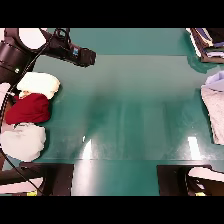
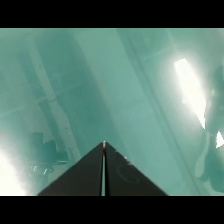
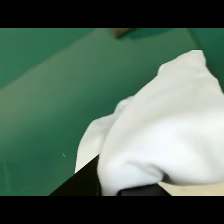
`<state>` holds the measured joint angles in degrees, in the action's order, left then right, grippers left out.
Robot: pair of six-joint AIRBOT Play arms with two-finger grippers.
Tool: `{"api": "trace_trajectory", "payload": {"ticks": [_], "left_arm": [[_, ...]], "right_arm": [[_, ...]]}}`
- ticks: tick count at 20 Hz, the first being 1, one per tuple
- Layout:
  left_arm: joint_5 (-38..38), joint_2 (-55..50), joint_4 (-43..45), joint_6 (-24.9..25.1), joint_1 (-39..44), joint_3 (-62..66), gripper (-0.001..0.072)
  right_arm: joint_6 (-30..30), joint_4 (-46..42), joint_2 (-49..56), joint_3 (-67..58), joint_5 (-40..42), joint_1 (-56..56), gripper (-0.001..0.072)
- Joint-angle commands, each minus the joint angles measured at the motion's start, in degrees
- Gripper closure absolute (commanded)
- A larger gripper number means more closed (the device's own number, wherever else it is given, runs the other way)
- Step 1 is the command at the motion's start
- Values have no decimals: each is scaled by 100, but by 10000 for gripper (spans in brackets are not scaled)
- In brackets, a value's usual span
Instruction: Fold the shirts.
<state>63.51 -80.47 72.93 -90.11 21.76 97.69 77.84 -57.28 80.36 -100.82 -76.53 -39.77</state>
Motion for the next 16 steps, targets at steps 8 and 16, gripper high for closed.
{"api": "trace_trajectory", "payload": {"ticks": [8, 16], "left_arm": [[4, -13, 13, 15, 2, -2, 686], [-17, -13, 9, 50, 2, -2, 686]], "right_arm": [[273, -1941, -1276, 2406, -1093, -1086, 173], [271, 131, -2076, 2636, -546, -1005, 133]]}}
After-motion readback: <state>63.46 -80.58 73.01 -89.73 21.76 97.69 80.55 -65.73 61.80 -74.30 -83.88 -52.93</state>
